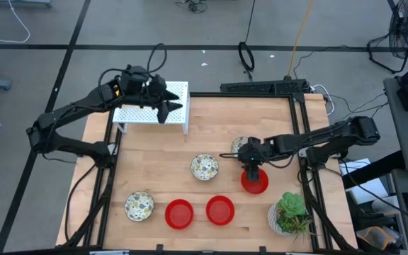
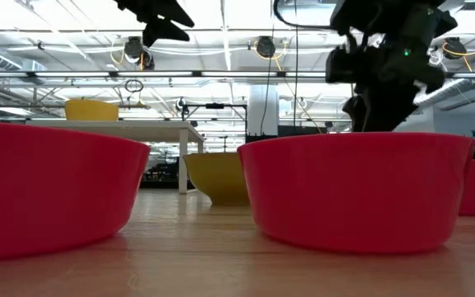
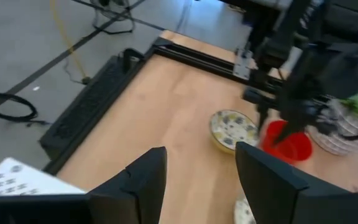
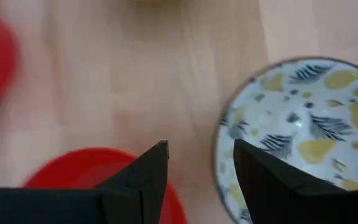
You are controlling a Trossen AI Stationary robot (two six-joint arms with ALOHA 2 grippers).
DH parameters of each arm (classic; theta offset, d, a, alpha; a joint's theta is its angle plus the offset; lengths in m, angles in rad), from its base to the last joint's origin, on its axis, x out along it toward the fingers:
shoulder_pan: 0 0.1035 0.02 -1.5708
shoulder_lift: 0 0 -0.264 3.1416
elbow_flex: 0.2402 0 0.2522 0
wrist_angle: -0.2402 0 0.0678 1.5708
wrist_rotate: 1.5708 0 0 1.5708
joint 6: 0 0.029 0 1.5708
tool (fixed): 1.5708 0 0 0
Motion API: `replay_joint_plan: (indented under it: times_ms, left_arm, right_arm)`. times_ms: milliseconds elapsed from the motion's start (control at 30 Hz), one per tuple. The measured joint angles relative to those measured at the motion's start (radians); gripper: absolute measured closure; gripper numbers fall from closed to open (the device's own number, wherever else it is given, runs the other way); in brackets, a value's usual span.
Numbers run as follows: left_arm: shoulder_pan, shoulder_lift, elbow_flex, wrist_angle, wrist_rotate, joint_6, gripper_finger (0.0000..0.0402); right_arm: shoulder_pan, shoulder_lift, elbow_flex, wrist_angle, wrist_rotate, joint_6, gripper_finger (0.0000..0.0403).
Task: Pick & Place Mini bowls
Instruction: Put the white patterned bowl on the shelf
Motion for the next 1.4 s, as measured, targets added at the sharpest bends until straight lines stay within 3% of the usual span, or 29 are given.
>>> replay_joint_plan:
  times_ms: [233,400,533,733,833,967,1233,1400]
  left_arm:
    - [-0.086,0.000,0.000,-0.005,-0.001,0.000,0.0206]
    - [-0.134,0.000,0.000,-0.005,-0.001,0.001,0.0206]
    - [-0.164,0.000,0.000,-0.006,-0.001,0.010,0.0206]
    - [-0.191,0.000,0.000,-0.024,-0.002,0.044,0.0206]
    - [-0.199,0.000,0.000,-0.043,-0.002,0.091,0.0206]
    - [-0.213,0.000,0.000,-0.083,-0.001,0.190,0.0206]
    - [-0.279,0.054,0.000,-0.039,0.040,0.368,0.0206]
    - [-0.318,0.129,-0.001,0.019,0.053,0.415,0.0206]
  right_arm:
    - [0.000,0.083,0.000,0.021,0.143,-0.017,0.0234]
    - [0.000,0.134,0.000,0.024,0.173,-0.022,0.0242]
    - [0.000,0.160,0.000,0.023,0.171,-0.039,0.0280]
    - [0.000,0.154,-0.001,0.022,0.178,-0.046,0.0385]
    - [-0.001,0.124,-0.001,0.018,0.170,-0.047,0.0392]
    - [-0.001,0.053,0.008,0.044,0.096,-0.064,0.0397]
    - [-0.034,-0.067,0.014,0.435,-0.255,-0.056,0.0399]
    - [-0.049,-0.062,0.014,0.627,-0.405,-0.050,0.0400]
